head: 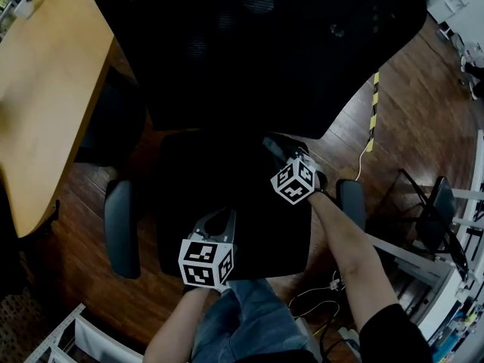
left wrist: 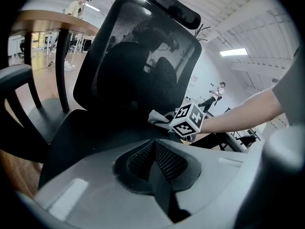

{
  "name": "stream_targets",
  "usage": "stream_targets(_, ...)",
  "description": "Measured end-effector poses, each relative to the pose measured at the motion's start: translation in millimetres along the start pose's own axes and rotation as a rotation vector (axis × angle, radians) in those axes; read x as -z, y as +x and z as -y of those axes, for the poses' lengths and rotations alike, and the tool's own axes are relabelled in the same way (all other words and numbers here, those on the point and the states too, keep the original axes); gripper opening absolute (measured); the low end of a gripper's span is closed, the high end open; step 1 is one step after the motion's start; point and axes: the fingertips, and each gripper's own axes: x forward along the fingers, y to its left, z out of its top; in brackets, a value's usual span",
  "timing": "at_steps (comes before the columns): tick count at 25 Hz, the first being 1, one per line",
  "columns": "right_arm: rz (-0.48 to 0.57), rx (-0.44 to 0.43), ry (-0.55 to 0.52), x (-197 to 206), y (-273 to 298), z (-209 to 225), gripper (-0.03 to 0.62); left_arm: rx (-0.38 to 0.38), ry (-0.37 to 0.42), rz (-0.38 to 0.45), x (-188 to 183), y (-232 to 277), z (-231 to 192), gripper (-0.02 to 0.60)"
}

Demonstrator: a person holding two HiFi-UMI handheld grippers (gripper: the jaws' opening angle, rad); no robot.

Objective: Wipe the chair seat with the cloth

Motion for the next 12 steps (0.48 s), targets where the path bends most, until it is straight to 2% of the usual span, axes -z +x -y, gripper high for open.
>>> stream_targets(5, -0.014, -0.009, -0.003, 7.6, -4.2, -10.0, 0.012, -0.001, 0.004, 0.006, 0.0, -5.1, -2.4, 0.003)
stream_targets(12, -0.015, -0.022, -0.032, 10.9, -18.3, -49.3, 0.012, 0.012, 0.013, 0.008, 16.9, -23.3, 1.3, 0.003)
